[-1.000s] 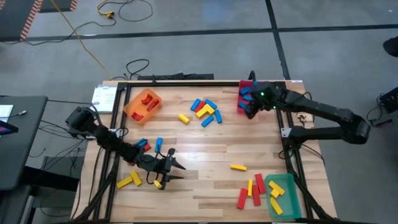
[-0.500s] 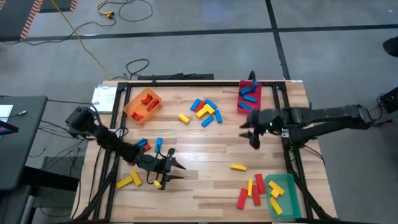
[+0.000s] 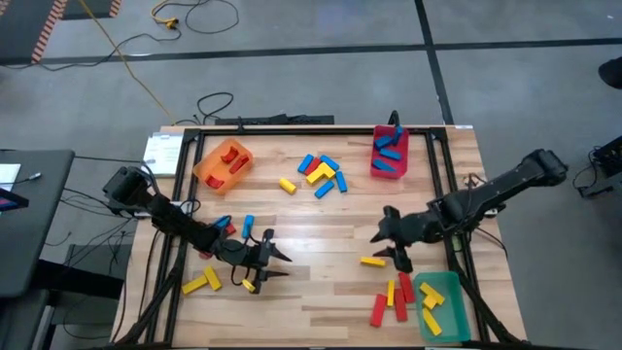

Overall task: Sort blocks
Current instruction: Put the red block into the orange bin

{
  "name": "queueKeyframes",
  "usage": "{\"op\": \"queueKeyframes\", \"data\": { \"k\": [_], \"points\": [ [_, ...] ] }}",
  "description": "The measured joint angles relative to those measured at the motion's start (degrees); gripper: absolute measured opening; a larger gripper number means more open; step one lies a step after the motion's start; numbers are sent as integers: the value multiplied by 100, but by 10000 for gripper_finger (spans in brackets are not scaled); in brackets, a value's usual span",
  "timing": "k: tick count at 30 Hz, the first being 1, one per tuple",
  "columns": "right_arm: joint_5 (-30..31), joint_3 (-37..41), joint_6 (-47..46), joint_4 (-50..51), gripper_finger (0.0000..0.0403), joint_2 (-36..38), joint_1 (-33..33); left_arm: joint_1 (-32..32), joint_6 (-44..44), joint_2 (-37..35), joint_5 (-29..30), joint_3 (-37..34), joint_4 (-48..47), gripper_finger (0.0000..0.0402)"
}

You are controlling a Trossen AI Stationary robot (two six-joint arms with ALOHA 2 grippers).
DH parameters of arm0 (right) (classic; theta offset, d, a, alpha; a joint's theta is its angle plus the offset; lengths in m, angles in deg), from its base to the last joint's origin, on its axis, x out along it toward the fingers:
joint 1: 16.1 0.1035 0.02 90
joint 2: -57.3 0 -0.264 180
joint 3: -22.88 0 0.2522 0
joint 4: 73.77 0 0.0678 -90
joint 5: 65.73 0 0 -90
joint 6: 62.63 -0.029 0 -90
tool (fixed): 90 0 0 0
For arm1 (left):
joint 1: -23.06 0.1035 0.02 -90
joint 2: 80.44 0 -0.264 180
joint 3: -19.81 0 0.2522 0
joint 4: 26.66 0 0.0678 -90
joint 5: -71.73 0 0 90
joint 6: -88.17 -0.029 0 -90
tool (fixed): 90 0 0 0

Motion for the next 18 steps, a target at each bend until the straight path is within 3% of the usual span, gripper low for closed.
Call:
{"op": "queueKeyframes", "data": {
  "k": [18],
  "points": [
    [15, 1, -314, -911, 207, -1412, 474, 316, -170, 0, -7, 0, 11, 181]
  ]
}}
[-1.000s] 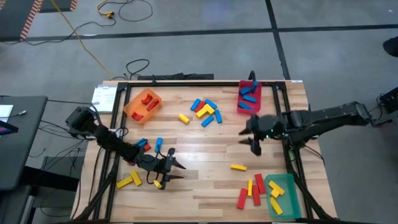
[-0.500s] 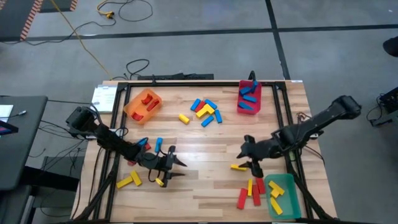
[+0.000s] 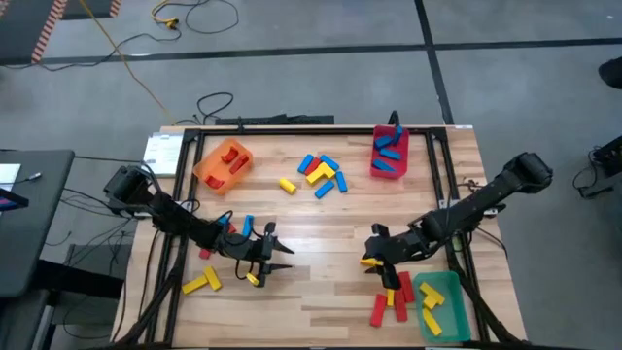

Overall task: Sort blocks
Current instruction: Put the red block into the orange bin

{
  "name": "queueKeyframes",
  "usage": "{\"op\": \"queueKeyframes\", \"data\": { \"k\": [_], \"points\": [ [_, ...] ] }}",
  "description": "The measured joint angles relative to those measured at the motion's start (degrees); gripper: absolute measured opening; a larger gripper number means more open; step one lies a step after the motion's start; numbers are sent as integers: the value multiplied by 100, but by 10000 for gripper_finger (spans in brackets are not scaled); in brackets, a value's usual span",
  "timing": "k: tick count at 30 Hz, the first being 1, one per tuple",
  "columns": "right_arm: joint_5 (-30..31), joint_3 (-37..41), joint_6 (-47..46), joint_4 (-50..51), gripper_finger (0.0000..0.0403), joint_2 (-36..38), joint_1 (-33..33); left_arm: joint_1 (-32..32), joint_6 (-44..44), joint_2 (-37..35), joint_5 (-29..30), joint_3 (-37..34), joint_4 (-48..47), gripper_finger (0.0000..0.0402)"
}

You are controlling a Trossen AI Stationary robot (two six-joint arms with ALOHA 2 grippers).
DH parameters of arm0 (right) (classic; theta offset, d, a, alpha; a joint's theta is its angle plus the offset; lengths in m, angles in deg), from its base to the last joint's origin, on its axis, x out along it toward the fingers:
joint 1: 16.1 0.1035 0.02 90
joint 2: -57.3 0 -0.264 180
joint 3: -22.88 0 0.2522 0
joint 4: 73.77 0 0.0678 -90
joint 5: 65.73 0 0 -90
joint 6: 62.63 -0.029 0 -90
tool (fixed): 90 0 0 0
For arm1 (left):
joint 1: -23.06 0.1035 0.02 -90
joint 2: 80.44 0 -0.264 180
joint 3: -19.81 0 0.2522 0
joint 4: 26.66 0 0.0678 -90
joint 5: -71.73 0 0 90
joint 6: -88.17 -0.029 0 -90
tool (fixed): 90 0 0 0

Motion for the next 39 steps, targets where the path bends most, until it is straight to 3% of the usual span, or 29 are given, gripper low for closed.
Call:
{"op": "queueKeyframes", "data": {
  "k": [11, 14, 20, 27, 31, 39],
  "points": [
    [2, 0, 48, -966, 207, -964, -52, 247, 251, -45, -6, 7, -165, 181],
    [2, 0, 46, -1309, 207, -1283, -154, 329, 503, -436, 286, 25, -1199, 181],
    [2, 1, 46, -1622, 207, -1692, -315, 435, 997, -1797, 741, 413, -4199, 180],
    [2, 0, 363, -2305, 207, -1936, -361, 437, 1994, -3059, 824, 557, -6161, 180],
    [2, 0, 603, -2519, 207, -1940, -361, 436, 2772, -3300, 885, 556, -7118, 180],
    [2, 0, 745, -2564, 207, -1906, -342, 225, 3704, -3129, 686, 555, -8235, 180]
  ]
}}
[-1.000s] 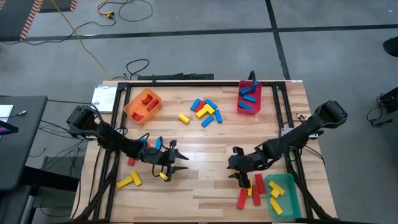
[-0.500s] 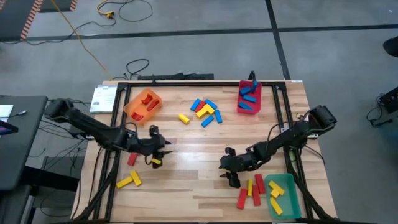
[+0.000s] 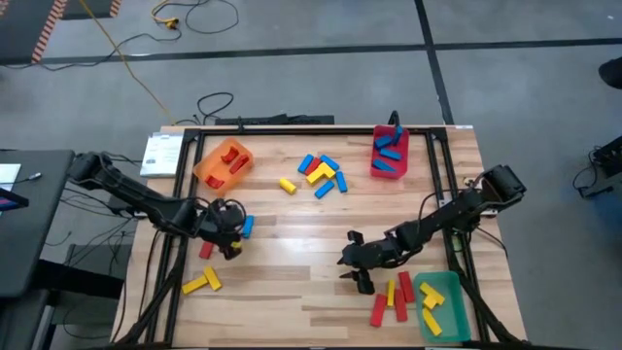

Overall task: Sort blocks
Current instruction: Put the red block into the orange bin

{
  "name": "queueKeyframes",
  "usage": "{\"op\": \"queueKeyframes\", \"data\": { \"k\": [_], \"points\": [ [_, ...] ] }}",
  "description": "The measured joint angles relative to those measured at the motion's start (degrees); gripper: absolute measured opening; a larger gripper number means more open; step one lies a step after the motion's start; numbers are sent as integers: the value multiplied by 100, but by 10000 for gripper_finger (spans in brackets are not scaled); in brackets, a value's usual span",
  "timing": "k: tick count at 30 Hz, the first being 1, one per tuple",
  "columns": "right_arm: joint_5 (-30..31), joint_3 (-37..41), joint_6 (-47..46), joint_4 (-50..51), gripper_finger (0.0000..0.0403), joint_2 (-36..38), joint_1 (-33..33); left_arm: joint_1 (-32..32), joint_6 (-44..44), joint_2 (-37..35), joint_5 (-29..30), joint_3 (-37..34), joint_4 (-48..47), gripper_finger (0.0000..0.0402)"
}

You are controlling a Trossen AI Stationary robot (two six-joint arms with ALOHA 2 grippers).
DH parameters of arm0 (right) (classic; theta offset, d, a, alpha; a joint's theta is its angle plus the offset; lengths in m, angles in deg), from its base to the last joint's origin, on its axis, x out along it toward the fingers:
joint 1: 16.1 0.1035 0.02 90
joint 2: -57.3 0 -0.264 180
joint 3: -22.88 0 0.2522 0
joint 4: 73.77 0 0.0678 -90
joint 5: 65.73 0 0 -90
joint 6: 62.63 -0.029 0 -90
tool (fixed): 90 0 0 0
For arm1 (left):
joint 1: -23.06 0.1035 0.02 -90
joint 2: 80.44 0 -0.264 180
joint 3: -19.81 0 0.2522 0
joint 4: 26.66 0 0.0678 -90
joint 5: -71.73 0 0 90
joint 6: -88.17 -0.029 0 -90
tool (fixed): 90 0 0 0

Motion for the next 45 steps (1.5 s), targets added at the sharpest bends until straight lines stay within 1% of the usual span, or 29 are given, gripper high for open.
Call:
{"op": "queueKeyframes", "data": {
  "k": [4, 6, 11, 15, 19, 24, 29, 36, 42, 43, 45],
  "points": [
    [-2, 0, 9, -4, 207, 0, 49, -76, 123, 38, -467, 0, -252, 180],
    [-2, 0, 9, -18, 207, 0, 75, -118, 236, 36, -592, 0, -368, 180],
    [-4, 0, 7, -23, 207, 0, 61, -296, 598, 36, -763, -2, -944, 180],
    [-4, 0, 7, -29, 207, 0, 62, -503, 729, 36, -875, -4, -858, 180],
    [-4, 0, 7, -92, 207, 0, 62, -594, 843, 36, -584, -52, -328, 180],
    [-4, 0, 5, -172, 207, 0, 58, -529, 1198, 48, -158, -208, 149, 180],
    [-2, 0, -13, -186, 207, 0, 60, -400, 1354, 357, -103, -234, 166, 180],
    [-4, 0, -55, -181, 207, 2, 69, -360, 1245, 981, -102, -234, 623, 180],
    [8, -2, 49, -173, 207, 11, 58, -360, 1175, 1154, -103, -202, 583, 180],
    [95, -22, 137, -84, 207, 51, 36, -360, 1158, 1150, -102, -201, 585, 180],
    [482, -131, 382, 113, 207, 193, -1, -360, 1142, 1151, -102, -199, 576, 180]
  ]
}}
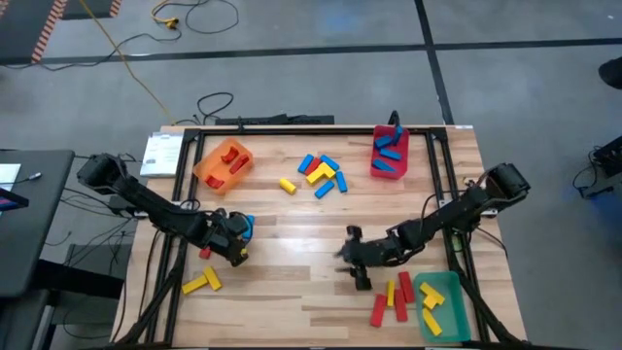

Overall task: Sort blocks
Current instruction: Put the red block into the orange bin

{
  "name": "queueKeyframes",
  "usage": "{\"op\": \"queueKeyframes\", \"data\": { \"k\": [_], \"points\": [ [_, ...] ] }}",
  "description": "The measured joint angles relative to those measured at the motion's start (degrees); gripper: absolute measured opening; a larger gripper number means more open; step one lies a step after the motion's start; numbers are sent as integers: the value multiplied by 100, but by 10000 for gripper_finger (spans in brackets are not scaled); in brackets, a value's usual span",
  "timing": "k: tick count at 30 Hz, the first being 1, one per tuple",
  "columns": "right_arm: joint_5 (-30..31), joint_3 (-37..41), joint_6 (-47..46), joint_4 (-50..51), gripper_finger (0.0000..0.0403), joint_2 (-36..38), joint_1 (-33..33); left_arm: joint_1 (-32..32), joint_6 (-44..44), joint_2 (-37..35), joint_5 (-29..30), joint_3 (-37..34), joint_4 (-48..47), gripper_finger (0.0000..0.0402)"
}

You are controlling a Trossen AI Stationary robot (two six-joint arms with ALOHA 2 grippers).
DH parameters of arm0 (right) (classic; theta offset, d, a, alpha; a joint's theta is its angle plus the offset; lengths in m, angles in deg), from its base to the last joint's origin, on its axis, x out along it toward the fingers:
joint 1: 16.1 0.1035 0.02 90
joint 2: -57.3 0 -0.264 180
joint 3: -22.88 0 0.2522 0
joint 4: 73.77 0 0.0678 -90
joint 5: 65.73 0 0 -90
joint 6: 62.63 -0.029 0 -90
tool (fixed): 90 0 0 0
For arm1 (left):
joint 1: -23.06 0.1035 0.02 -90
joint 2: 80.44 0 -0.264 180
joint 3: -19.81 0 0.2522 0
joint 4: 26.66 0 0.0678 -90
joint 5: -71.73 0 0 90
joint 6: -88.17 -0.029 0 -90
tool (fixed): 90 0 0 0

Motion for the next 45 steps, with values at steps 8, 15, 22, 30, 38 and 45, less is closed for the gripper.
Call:
{"op": "queueKeyframes", "data": {
  "k": [8, 15, 22, 30, 38, 45],
  "points": [
    [2137, -424, 1464, 469, 207, 1305, -37, 6, -104, -11, -18, 4, 2, 180],
    [2617, -431, 1872, 695, 207, 2258, 105, -148, -201, -11, -236, 4, 2, 180],
    [2629, -428, 1549, 1216, 207, 2465, 326, -272, -405, -23, -625, 7, -69, 180],
    [2517, -420, 963, 1623, 207, 2321, 491, -295, -389, -252, -685, 385, -1348, 180],
    [2340, -417, 604, 1880, 207, 2251, 758, -495, -341, -345, -733, 574, -1896, 180],
    [2342, -420, 552, 1895, 207, 2174, 980, -623, -46, -343, -1001, 275, -1870, 180]
  ]
}}
